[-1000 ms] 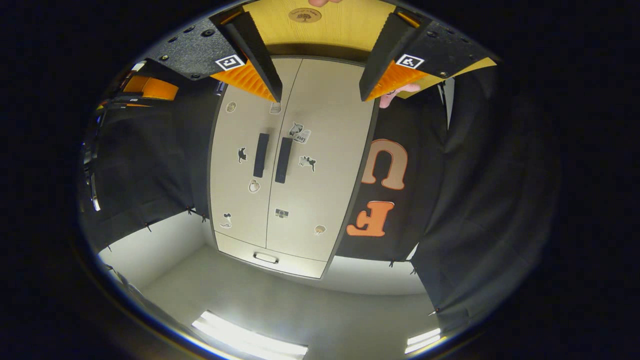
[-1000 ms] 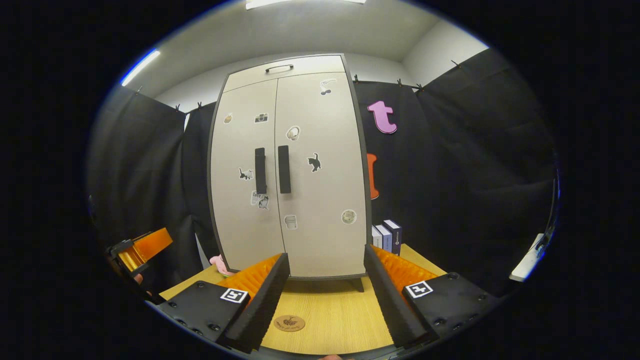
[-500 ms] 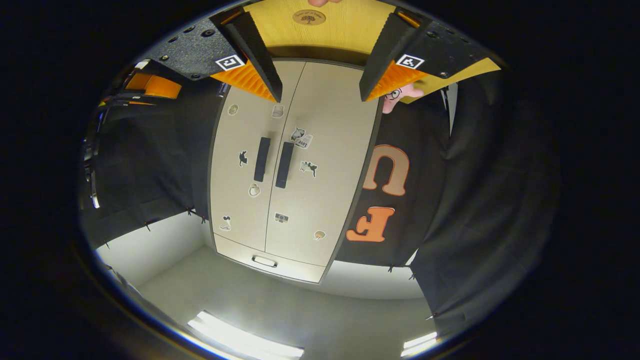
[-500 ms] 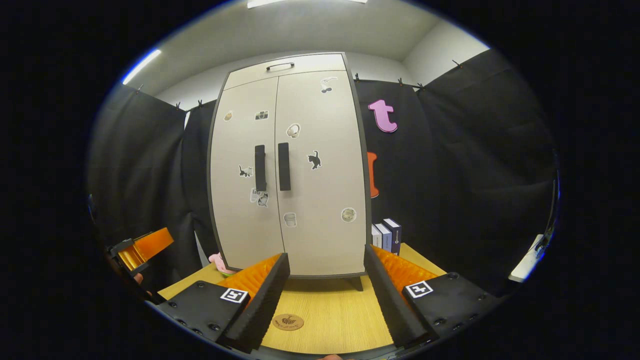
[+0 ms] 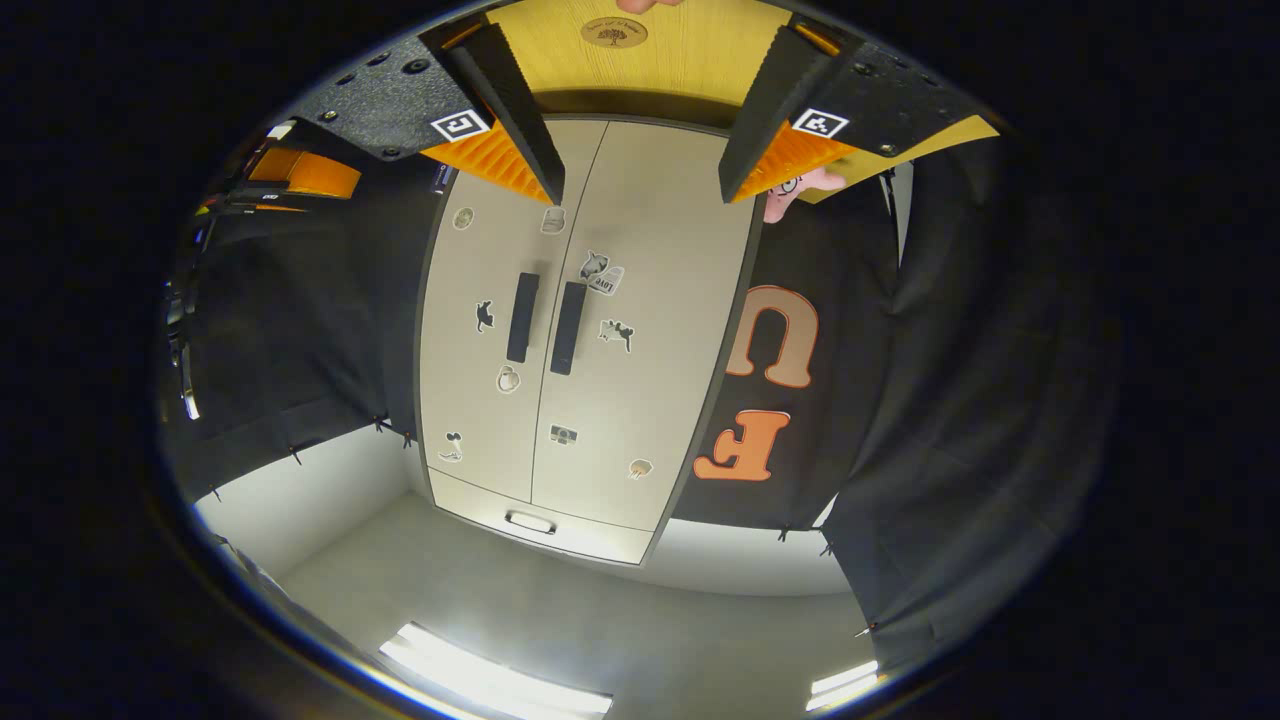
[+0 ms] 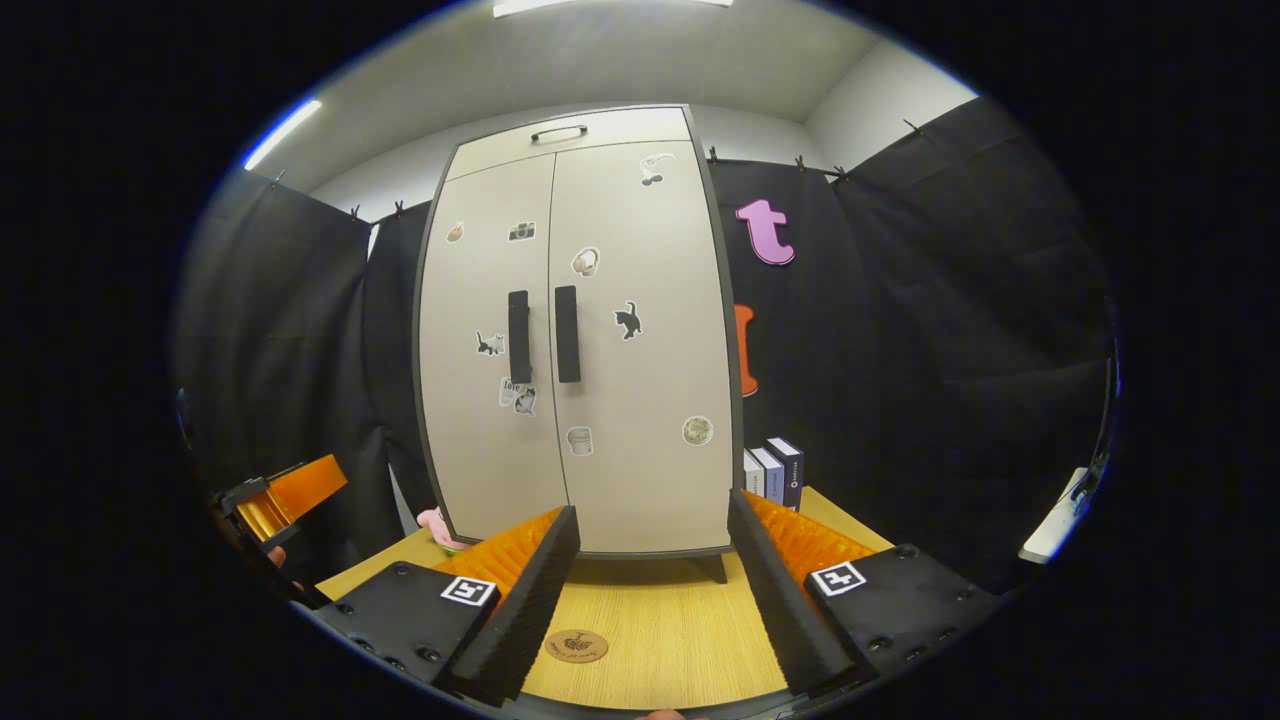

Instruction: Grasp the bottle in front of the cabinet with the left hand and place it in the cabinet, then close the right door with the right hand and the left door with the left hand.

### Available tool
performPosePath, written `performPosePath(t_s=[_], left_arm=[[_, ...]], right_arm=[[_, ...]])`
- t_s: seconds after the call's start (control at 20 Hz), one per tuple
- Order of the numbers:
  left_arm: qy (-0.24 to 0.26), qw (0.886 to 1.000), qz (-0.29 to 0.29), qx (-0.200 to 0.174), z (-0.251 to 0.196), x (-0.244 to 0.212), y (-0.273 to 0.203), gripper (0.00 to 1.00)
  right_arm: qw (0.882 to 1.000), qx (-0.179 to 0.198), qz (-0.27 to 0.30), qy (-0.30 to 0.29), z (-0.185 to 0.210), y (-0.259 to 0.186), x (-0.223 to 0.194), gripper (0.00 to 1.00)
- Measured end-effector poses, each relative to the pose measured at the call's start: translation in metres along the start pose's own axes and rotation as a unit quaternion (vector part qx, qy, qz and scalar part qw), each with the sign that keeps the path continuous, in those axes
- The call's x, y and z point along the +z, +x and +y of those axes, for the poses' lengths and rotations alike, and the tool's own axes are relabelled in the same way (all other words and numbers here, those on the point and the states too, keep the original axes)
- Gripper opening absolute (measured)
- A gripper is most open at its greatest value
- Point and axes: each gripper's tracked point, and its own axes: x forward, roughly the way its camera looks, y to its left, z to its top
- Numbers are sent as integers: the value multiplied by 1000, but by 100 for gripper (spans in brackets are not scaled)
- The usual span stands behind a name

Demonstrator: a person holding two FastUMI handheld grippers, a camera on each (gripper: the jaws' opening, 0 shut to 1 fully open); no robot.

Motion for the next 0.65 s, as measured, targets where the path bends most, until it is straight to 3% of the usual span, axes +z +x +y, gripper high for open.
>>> performPosePath(t_s=[0.65], left_arm=[[2, 1000, 4, 5, 3, -5, 2, 94]], right_arm=[[1000, 0, 2, 2, 0, 4, -2, 98]])
